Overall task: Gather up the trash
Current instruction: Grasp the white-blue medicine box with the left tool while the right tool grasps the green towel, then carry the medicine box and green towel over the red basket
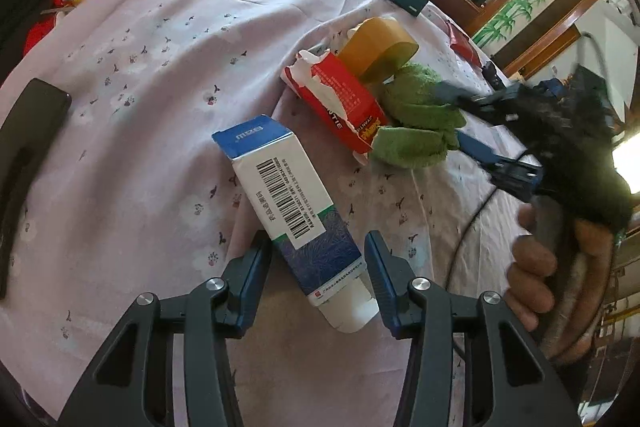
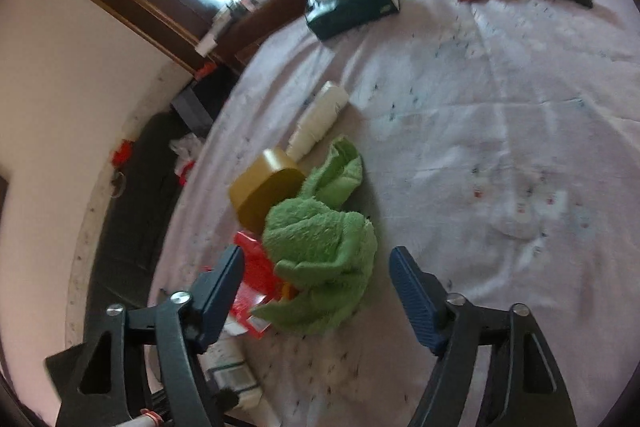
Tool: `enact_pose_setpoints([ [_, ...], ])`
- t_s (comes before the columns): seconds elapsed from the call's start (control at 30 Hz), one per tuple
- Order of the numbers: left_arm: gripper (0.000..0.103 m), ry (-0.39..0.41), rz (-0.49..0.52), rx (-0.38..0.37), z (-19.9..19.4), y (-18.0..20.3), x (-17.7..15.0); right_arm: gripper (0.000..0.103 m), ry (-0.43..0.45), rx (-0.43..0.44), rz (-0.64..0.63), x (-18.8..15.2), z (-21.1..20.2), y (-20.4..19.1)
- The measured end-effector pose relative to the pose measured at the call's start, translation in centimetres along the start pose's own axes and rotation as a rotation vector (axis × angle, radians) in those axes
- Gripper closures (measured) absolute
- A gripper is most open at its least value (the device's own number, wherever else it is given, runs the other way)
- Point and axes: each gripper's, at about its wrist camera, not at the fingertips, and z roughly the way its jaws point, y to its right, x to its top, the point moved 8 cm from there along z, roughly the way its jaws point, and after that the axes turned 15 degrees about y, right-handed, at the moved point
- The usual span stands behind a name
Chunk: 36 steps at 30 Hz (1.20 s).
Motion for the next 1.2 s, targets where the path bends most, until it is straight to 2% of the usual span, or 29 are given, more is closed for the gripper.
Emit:
enact_pose_setpoints([
  [0.03, 0.056, -0.001, 0.001, -0.001, 0.0, 0.0, 0.0, 0.043, -0.029, -0.001, 0.001, -0.7, 0.8, 0.0],
  [0.13, 0.056, -0.001, -0.002, -0.006, -0.1, -0.1, -0.1, 0.059, -0.035, -0.01, -0.03, -1.6, 0.7, -0.2],
  [0.23, 0.057, 0.002, -0.006, -0.017, -0.2, 0.1, -0.3, 0.067, 0.003, -0.012, -0.041, -1.6, -1.4, -0.6],
  [0.5, 0.06, 0.012, 0.056, -0.07, -1.4, 2.8, -1.6, 0.071, 0.224, -0.004, -0.03, -1.4, -12.5, -0.2],
  [0.73, 0.064, 0.019, 0.13, -0.153, -3.2, 7.6, -2.9, 0.072, 0.43, -0.058, -0.058, -2.3, -23.7, 0.5],
  [0.93, 0.064, 0.042, 0.2, -0.221, -5.5, 11.8, -4.2, 0.072, 0.538, -0.096, -0.071, -3.7, -31.2, 1.1],
  [1.2, 0.065, 0.069, 0.264, -0.322, -9.4, 16.1, -6.1, 0.072, 0.643, -0.124, -0.054, -5.0, -37.9, 2.3],
])
